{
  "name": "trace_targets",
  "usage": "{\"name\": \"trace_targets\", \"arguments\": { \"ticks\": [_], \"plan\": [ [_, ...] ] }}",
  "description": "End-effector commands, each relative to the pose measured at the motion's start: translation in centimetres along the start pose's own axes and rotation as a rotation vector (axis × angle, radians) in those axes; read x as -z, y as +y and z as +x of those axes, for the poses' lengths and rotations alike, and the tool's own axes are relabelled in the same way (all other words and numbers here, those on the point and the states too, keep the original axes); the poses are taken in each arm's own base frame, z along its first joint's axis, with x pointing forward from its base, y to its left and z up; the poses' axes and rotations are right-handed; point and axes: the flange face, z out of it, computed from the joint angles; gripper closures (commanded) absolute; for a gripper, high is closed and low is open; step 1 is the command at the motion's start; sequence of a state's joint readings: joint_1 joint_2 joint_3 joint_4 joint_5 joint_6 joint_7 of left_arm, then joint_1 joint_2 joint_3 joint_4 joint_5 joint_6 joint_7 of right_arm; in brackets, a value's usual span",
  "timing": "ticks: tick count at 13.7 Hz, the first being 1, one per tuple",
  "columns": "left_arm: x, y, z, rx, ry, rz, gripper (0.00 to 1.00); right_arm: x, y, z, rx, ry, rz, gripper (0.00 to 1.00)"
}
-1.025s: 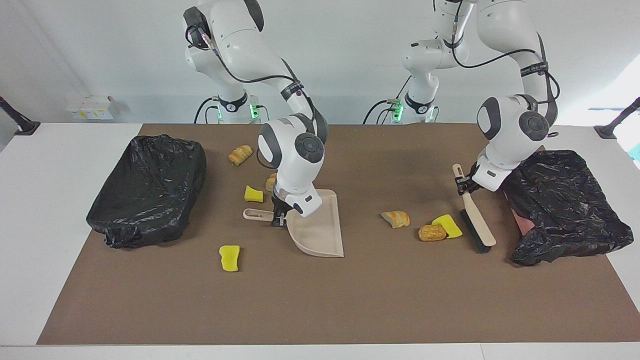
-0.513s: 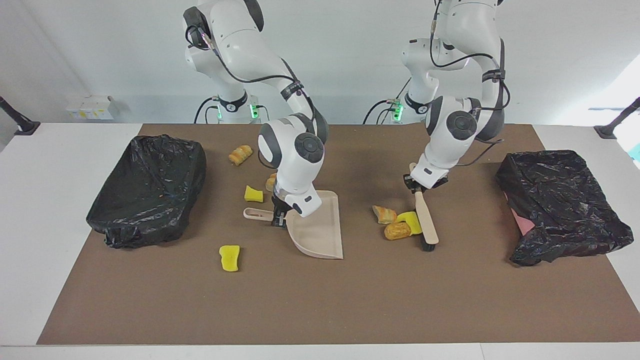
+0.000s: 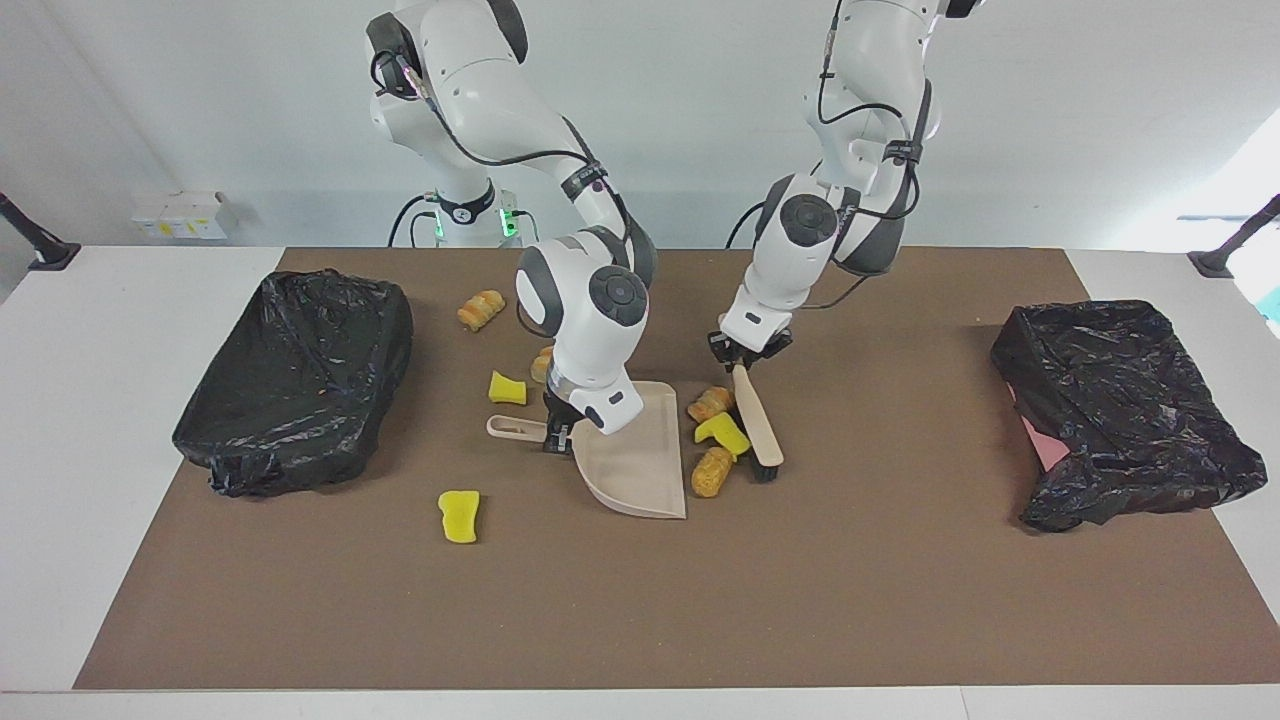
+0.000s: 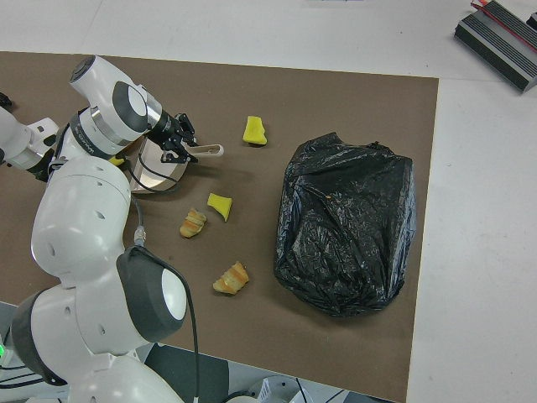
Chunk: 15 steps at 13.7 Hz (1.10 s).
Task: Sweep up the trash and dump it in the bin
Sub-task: 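Brush the debris into the dustpan held by the right gripper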
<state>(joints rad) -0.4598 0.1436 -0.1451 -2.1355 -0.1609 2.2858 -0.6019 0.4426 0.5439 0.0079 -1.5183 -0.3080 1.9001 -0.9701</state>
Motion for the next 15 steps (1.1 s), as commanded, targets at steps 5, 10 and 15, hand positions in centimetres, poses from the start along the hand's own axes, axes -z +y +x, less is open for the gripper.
{"name": "trace_targets", "arguments": {
  "ticks": [5,10,15],
  "plan": [
    [-4.3,9.0,-2.4,0.000,0.084,-0.111,1.00,-0.1,-0.3,-0.5,-0.039,0.010,0.004,1.00],
    [-0.7,5.7,1.7,0.087,0.092,-0.121,1.00,-0.1,-0.3,-0.5,-0.040,0.010,0.004,1.00],
    [3.5,3.0,4.3,0.156,0.015,-0.092,1.00,-0.2,-0.3,-0.6,-0.040,0.010,0.006,1.00]
  ]
}}
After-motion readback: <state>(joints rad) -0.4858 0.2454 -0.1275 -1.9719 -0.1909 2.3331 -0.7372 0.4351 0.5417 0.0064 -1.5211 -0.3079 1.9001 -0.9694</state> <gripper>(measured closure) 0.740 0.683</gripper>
